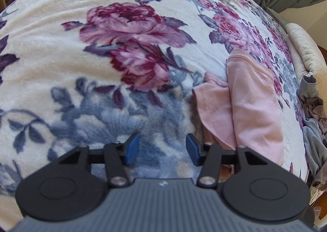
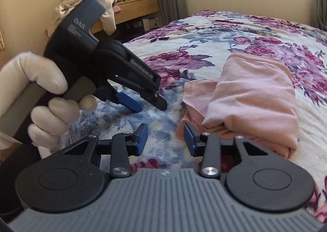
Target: Fold clothes
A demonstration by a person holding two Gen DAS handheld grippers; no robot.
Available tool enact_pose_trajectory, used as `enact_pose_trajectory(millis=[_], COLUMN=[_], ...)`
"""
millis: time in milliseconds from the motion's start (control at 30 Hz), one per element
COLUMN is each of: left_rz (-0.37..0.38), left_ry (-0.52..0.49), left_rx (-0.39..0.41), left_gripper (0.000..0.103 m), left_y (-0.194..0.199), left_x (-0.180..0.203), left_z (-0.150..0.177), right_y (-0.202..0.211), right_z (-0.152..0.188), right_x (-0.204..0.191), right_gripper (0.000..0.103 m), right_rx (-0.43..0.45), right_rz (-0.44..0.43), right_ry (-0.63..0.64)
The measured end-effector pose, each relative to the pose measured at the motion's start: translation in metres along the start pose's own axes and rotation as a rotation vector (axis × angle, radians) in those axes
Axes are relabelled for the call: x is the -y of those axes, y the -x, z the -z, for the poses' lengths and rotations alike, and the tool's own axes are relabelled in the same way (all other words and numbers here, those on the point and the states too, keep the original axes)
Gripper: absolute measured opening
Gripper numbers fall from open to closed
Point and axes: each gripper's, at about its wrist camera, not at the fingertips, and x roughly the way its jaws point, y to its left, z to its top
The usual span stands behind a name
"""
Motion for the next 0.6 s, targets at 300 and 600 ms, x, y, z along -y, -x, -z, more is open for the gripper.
enact_pose_trajectory(millis=[300,600], left_rz=[0.057,0.093], left_ry=[0.033,0.029], left_rx=[0.055,0.039], left_gripper=[0.07,0.073], left_y=[0.023,0.022], left_x=[-0.021,-0.036], left_z=[-0.004,0.003], right_y=[-0.035,-0.019], right_z=[-0.004,0.002], right_x=[-0.019,0.039], right_gripper=[0.037,0.037], right_rx=[-0.159,-0.192], right_rz=[0.169,0.095], right_ry=[0.352,0.058])
